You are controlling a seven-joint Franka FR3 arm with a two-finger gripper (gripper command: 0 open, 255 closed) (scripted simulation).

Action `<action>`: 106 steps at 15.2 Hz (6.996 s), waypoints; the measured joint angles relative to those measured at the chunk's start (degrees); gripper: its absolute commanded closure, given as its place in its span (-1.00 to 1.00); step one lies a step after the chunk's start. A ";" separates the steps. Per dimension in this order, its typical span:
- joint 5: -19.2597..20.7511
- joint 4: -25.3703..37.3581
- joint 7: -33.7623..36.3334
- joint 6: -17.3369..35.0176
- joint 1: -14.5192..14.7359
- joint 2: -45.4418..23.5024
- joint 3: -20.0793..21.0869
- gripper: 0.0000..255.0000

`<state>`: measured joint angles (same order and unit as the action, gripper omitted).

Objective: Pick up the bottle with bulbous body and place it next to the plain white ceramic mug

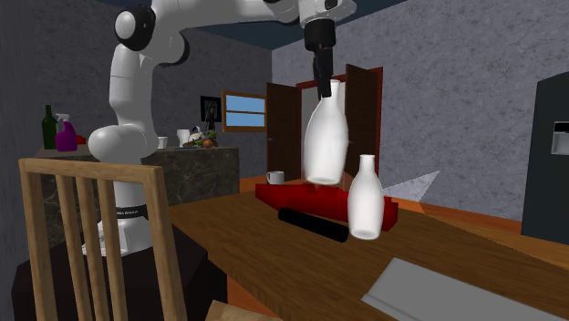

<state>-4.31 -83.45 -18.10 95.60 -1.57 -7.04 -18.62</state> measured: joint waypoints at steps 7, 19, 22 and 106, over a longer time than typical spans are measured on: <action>-0.76 8.10 -0.26 -6.10 -0.63 -2.13 -0.25 1.00; -4.00 29.44 -0.99 -19.75 -3.67 -10.20 -0.82 1.00; -5.67 38.46 -0.80 -24.79 -5.39 -14.23 -0.73 1.00; 14.08 -17.73 82.57 17.46 36.94 -2.94 42.47 1.00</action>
<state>9.77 -101.18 64.47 113.05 35.37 -9.98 23.85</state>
